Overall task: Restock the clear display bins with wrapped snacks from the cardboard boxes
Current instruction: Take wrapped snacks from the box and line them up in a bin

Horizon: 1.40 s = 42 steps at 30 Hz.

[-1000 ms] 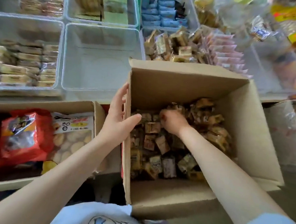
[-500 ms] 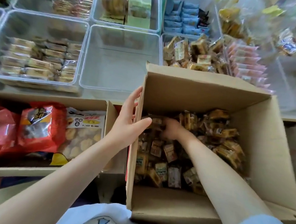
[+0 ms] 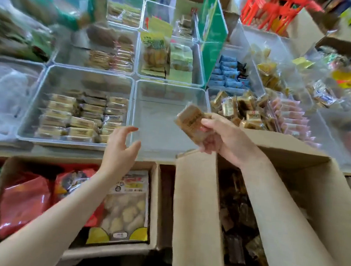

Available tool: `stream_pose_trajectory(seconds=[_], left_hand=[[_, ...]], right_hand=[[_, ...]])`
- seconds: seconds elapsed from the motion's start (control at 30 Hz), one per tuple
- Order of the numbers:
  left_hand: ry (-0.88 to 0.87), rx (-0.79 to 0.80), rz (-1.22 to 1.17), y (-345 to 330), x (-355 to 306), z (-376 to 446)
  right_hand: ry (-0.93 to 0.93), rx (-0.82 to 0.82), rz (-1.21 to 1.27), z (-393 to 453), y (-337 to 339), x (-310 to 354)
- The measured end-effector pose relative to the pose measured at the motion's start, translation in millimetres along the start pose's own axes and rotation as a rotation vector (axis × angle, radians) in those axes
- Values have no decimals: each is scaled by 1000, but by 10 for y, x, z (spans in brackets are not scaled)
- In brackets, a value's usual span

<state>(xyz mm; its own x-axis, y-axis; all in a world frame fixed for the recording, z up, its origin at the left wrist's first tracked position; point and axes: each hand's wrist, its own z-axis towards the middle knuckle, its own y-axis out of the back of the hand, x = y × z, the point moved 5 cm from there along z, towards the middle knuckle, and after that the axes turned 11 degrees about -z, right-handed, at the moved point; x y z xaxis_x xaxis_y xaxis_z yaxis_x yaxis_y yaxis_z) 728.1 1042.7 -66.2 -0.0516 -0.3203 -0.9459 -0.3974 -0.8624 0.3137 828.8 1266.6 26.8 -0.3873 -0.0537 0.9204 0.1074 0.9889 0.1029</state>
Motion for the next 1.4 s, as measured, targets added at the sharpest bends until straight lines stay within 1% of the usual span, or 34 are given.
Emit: stream_pose_trajectory(seconds=[0.17, 0.23, 0.3, 0.37, 0.43, 0.5, 0.57, 0.63, 0.7, 0.77, 0.83, 0.87, 0.9, 0.93, 0.97, 1.03, 1.1, 1.2, 1.3, 1.4], left_hand=[[-57, -212, 398, 1423, 723, 762], [-22, -204, 510, 1881, 998, 1019], [36, -131, 593, 2179, 1289, 1199], [52, -36, 653, 2339, 1543, 1286], [69, 19, 645, 2419, 1702, 1298], [86, 14, 609, 2448, 1758, 1304], [78, 14, 618, 2431, 1743, 1306], [79, 25, 633, 2412, 1751, 1315], [92, 35, 635, 2406, 1775, 1324], [93, 34, 645, 2404, 1789, 1328], [94, 42, 667, 2388, 1797, 1335], [99, 48, 676, 2383, 1808, 1339], [103, 50, 680, 2382, 1814, 1342], [106, 50, 682, 2383, 1813, 1343], [104, 48, 683, 2387, 1802, 1343], [103, 48, 696, 2383, 1787, 1335], [108, 51, 697, 2384, 1774, 1329], [109, 36, 689, 2403, 1747, 1328], [117, 27, 686, 2422, 1745, 1329], [125, 43, 748, 2431, 1729, 1298]], right_hand=[[-84, -66, -101, 1045, -1024, 155], [-110, -77, -148, 1472, -1410, 183], [-134, -74, -190, 1867, -1794, 197], [-154, -76, -250, 2233, -2130, 169], [-153, -126, -348, 2584, -2370, 95], [-115, -215, -450, 2894, -2526, 58], [-63, -303, -615, 3157, -2632, 94], [-51, -336, -766, 3406, -2723, 110], [-62, -291, -884, 3640, -2843, 81], [-84, -158, -1009, 3841, -3009, -50], [-111, -33, -1074, 3919, -3168, -195], [-128, 2, -1087, 3925, -3225, -252], [-139, 9, -1114, 3927, -3253, -298], [-135, -9, -1191, 3917, -3276, -306], [-107, -38, -1319, 3898, -3297, -299], [-1, -80, -1537, 3829, -3369, -283], [68, -79, -1613, 3736, -3459, -298], [98, -32, -1634, 3606, -3508, -331], [126, 43, -1550, 3462, -3431, -247], [243, 0, -1392, 3035, -3205, -59]])
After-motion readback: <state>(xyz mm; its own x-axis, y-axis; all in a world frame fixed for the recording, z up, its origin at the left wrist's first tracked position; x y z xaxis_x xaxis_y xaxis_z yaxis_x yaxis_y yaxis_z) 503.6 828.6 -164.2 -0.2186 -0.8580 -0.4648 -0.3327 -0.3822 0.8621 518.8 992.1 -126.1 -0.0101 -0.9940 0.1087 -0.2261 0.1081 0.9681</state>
